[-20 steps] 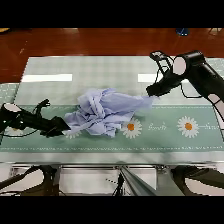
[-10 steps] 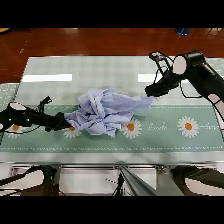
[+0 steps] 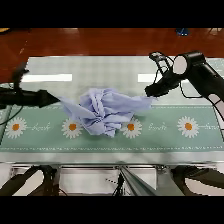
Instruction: Fold the shirts.
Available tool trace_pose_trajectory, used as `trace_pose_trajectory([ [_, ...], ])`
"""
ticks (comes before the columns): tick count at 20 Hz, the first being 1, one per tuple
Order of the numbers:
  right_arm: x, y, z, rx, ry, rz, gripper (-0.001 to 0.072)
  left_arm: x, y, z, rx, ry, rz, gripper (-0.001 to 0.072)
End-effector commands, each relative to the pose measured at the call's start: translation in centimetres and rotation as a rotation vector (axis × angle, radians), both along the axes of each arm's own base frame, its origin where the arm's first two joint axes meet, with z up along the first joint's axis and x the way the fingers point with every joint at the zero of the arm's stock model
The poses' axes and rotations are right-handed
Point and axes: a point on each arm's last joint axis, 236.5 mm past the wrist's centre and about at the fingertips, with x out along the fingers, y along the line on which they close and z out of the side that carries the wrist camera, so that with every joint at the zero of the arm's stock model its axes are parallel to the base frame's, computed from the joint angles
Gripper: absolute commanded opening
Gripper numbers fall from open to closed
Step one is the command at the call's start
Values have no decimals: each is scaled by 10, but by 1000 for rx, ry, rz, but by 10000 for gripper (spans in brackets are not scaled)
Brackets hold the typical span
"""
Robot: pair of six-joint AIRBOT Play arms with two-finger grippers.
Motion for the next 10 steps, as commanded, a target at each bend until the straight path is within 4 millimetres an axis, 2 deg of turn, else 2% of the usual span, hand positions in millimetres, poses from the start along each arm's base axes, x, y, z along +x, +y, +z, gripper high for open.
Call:
trace_pose_trajectory([
  [1, 0, 0, 8, 6, -18, 0, 29, 8, -1, 82, 23, -200, 27, 24],
  [3, -1, 1, 27, 25, -66, -1, 29, 8, -7, 123, 15, -312, 25, 25],
  [5, 1, 2, 65, 67, -183, -2, 29, 8, -5, 174, 51, -462, 40, 24],
  [6, 0, 4, 94, 103, -266, -7, 29, 6, -4, 202, 70, -543, 51, 24],
  [8, -5, 2, 166, 185, -459, -48, 29, -5, -2, 261, 106, -695, 78, 24],
  [10, -22, -4, 245, 284, -677, -88, 29, -18, 4, 304, 155, -797, 118, 24],
])
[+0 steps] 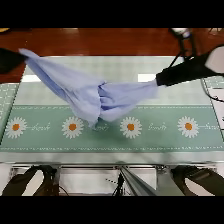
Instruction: Fold the shirts.
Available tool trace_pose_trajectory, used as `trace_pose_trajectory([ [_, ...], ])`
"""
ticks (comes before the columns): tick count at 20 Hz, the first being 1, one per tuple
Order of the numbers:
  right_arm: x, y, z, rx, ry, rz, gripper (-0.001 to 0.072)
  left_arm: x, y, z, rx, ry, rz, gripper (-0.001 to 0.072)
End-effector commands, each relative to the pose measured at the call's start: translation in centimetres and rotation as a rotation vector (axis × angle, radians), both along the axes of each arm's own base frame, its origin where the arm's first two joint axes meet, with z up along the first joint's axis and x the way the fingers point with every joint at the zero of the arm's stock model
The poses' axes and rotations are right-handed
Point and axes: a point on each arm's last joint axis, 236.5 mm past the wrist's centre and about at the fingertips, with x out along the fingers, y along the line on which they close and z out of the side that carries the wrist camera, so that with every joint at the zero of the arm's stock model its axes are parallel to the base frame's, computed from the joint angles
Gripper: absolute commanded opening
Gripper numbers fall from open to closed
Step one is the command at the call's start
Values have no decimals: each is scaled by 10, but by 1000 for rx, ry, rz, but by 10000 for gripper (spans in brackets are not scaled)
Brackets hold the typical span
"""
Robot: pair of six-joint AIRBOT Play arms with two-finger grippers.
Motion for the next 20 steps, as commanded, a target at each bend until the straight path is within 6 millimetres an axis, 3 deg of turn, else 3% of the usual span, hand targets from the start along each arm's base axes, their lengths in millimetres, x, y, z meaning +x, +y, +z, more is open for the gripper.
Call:
trace_pose_trajectory([
  [1, -31, -11, 129, 180, -364, -60, 29, -25, 11, 85, 76, -213, 98, 24],
  [3, -63, -22, 178, 260, -499, -84, 29, -33, 31, 103, 149, -252, 193, 25],
  [4, -79, -28, 190, 284, -527, -99, 29, -35, 41, 106, 184, -260, 234, 25],
  [6, -103, -43, 203, 303, -557, -141, 29, -39, 59, 100, 239, -230, 305, 25],
  [8, -117, -63, 203, 278, -565, -200, 29, -44, 66, 81, 271, -150, 315, 25],
  [10, -123, -75, 193, 247, -525, -243, 29, -47, 65, 70, 280, -103, 299, 26],
  [12, -125, -76, 171, 211, -436, -253, 29, -44, 66, 62, 277, -78, 295, 26],
  [14, -123, -86, 142, 121, -327, -280, 29, -39, 67, 40, 275, -10, 278, 25],
  [17, -111, -99, 104, -36, -181, -296, 29, -23, 73, -17, 261, 156, 253, 25],
  [20, -80, -89, 70, -121, -75, -243, 29, -5, 78, -102, 225, 369, 221, 26],
])
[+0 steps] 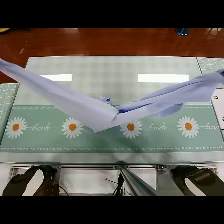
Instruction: Fold the shirts.
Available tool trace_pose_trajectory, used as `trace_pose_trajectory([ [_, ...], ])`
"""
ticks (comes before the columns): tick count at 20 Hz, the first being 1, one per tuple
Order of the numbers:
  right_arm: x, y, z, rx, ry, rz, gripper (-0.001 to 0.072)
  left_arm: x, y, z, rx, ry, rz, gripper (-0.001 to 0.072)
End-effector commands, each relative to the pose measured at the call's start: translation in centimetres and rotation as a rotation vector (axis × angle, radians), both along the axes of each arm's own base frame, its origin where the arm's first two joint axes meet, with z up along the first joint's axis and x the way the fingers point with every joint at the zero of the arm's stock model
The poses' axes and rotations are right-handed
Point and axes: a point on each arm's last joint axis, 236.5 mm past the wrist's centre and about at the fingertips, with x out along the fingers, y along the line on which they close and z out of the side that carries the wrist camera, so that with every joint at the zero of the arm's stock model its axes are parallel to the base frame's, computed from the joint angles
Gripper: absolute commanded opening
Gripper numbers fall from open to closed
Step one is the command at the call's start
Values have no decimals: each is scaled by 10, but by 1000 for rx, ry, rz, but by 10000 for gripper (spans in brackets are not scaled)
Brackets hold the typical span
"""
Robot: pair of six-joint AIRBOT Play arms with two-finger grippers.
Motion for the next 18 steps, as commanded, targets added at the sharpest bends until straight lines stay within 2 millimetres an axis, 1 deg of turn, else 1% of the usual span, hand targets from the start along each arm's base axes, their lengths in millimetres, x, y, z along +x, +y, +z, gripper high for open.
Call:
trace_pose_trajectory([
  [1, 30, 3, -47, -122, 169, 33, 29, 14, 6, -95, -62, 229, 3, 26],
  [3, 62, 13, -76, -175, 227, 77, 30, 23, 9, -145, -93, 320, 13, 26],
  [5, 97, 25, -107, -206, 257, 108, 29, 30, 13, -188, -125, 403, 35, 26],
  [6, 116, 31, -121, -210, 258, 119, 29, 33, 14, -204, -135, 436, 43, 27],
  [8, 143, 43, -146, -211, 255, 138, 29, 35, 15, -234, -157, 509, 49, 28],
  [10, 157, 48, -163, -211, 265, 143, 29, 35, 15, -255, -176, 575, 49, 29],
  [11, 159, 49, -168, -209, 272, 144, 29, 34, 15, -263, -182, 602, 46, 52],
  [12, 160, 50, -170, -209, 275, 146, 29, 32, 14, -267, -186, 621, 41, 139],
  [13, 160, 51, -170, -203, 273, 147, 29, 31, 14, -267, -174, 619, 19, 315],
  [14, 159, 54, -169, -191, 272, 151, 29, 30, 15, -265, -165, 621, 17, 411],
  [15, 158, 55, -168, -183, 272, 153, 29, 27, 14, -259, -167, 635, 6, 411],
  [16, 158, 55, -168, -183, 270, 153, 29, 16, 4, -248, -218, 693, 5, 412],
  [17, 159, 55, -167, -182, 267, 153, 29, 2, -22, -232, -315, 745, -59, 413],
  [18, 160, 56, -166, -180, 260, 155, 29, -4, -49, -216, -400, 731, -140, 412],
])
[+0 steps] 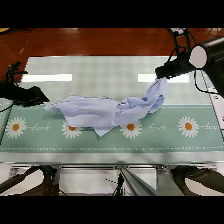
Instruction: Fold the shirts.
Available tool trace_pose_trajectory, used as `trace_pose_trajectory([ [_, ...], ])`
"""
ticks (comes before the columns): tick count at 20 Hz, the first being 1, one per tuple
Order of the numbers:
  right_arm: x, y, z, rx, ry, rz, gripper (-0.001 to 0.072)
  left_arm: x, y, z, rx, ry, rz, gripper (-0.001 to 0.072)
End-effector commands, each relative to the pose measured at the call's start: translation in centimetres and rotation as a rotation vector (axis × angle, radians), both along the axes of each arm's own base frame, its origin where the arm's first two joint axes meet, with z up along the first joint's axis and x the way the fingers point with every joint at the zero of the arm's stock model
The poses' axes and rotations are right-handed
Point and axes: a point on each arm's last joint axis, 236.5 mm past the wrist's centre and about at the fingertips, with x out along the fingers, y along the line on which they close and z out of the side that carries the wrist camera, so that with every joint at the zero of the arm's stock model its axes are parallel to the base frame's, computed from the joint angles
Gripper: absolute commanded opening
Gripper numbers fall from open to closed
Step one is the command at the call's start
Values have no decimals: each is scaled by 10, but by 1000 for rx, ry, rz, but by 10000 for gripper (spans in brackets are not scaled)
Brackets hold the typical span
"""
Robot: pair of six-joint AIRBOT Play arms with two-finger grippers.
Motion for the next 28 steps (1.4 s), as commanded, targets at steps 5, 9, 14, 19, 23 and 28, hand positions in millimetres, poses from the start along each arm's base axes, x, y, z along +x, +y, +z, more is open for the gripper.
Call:
trace_pose_trajectory([
  [5, 8, 6, 2, 21, -32, 10, 28, -59, -114, -10, -266, 128, -151, 413],
  [9, 9, 7, 3, 23, -37, 12, 29, -104, -160, -47, -327, 240, -193, 415],
  [14, 10, 7, 3, 24, -40, 12, 29, -121, -201, -76, -289, 243, -273, 532],
  [19, 10, 7, 3, 24, -39, 12, 29, -112, -223, -103, -328, 296, -196, 530],
  [23, 9, 8, 3, 31, -37, 13, 29, -105, -228, -120, -344, 321, -143, 530],
  [28, 9, 11, 3, 42, -34, 14, 29, -103, -234, -141, -349, 371, -82, 525],
])
